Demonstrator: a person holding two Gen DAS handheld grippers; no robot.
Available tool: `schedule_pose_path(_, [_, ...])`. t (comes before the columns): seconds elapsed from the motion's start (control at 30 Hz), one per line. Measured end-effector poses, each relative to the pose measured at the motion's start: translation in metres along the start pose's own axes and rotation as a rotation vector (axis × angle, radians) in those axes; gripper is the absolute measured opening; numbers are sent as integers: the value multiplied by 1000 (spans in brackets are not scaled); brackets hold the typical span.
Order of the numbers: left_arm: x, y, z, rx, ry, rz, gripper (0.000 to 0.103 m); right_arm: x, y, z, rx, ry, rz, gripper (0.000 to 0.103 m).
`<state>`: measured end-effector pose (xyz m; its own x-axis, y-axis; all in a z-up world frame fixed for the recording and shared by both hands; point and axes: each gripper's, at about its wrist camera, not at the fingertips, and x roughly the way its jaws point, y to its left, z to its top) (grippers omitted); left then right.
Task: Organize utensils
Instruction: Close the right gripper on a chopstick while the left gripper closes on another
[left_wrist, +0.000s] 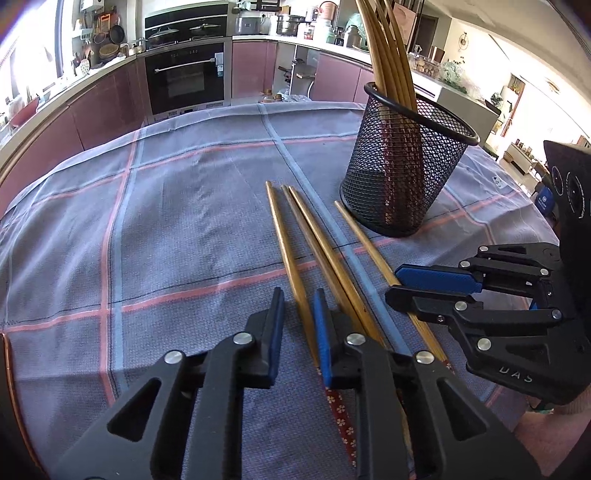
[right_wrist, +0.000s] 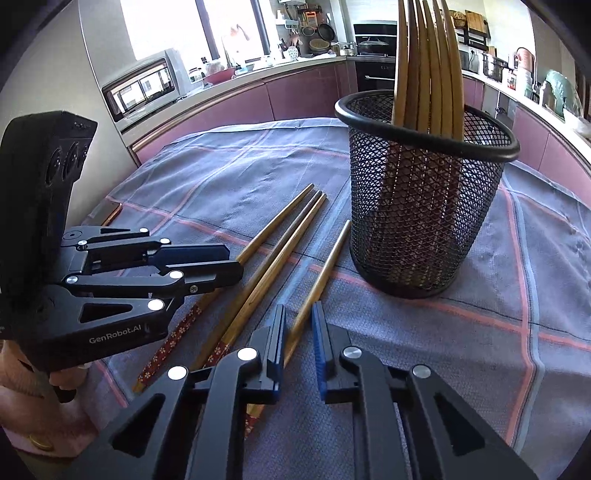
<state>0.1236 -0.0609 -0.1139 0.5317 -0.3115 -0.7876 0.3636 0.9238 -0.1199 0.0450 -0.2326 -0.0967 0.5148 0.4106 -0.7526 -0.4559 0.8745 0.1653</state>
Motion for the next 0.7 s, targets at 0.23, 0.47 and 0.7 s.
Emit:
schedule_pose_path(0.23, [-1,4,-1,-50,-10,2,8,-2,-10,-3,66,-8,45,6])
schedule_pose_path(0.47, [-12,8,-6,-71,-31,-5,8,-15,-12,-3,81,-45,79,6])
schedule_pose_path(0.7, [-16,1,-13,-31,-20,-38,8,-15,-2,1,34,-36,106,6])
